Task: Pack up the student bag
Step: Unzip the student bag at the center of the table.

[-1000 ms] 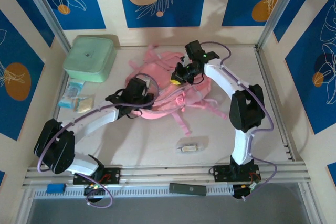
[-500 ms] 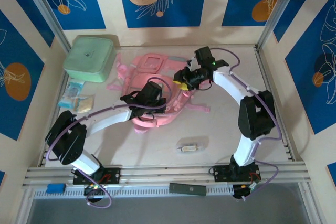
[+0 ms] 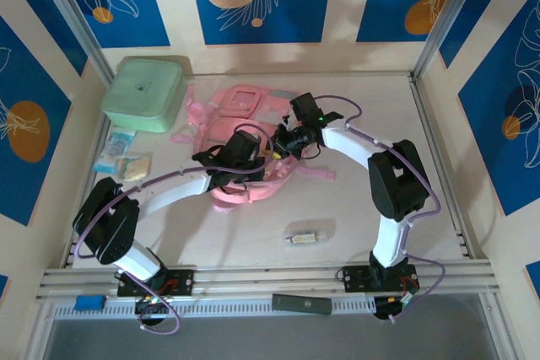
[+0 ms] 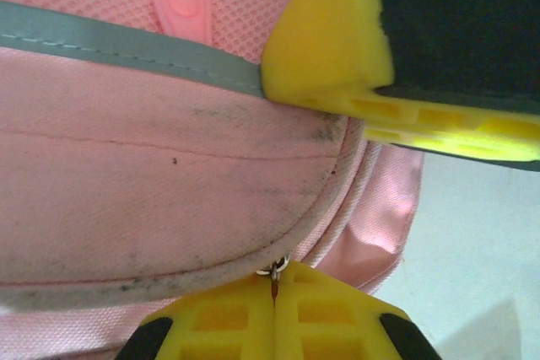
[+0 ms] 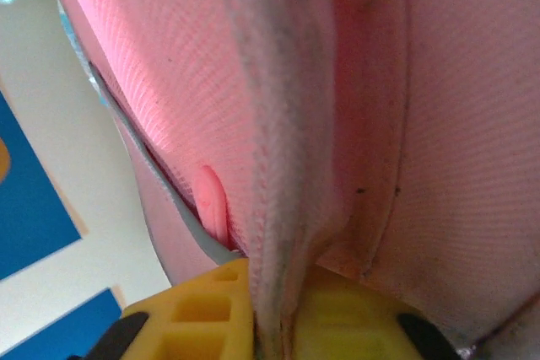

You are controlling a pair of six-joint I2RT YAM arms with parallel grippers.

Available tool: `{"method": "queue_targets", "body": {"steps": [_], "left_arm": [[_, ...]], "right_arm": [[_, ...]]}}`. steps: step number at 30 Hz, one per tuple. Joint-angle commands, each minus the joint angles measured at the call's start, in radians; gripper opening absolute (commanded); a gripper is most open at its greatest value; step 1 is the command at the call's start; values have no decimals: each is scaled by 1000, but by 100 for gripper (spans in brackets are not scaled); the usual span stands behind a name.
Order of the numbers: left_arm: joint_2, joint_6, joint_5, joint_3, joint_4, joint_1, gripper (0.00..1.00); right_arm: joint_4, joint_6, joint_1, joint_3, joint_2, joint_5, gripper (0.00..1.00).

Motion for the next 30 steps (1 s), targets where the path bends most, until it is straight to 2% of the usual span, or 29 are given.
{"method": "queue_targets", "body": {"steps": [1, 5, 9, 11, 14, 15, 16, 18, 22, 26, 30], "left_arm": [[-36, 16, -23, -7, -80, 2, 0], [-112, 54, -55, -86, -128, 30, 0], [-158, 61, -56, -152, -155, 93, 0], [-160, 46, -43, -143, -156, 103, 0], [-141, 43, 56, -131, -64, 100, 0], [-129, 37, 79, -124, -36, 99, 0], [-117, 34, 100, -115, -15, 98, 0], [-95, 33, 116, -93, -10, 93, 0], [-63, 38, 136, -60, -2, 84, 0], [-54, 42, 151, -47, 9, 82, 0], [-66, 49, 155, -52, 16, 80, 0]], "right_arm": [[-62, -114, -28, 30, -53, 21, 0], [-220, -315, -105, 99, -54, 38, 0], [-293, -394, -232, 205, 7, 15, 0], [-323, -415, -256, 263, 35, 3, 0], [-328, -415, -234, 301, 46, -19, 0], [-322, -405, -215, 296, 38, -11, 4], [-320, -398, -204, 287, 29, -9, 15], [-311, -360, -196, 244, 2, -14, 27], [-160, -190, -202, 37, -94, -89, 48], [-112, -81, -163, -73, -175, -62, 55], [30, 85, -95, -185, -233, -42, 60]]}}
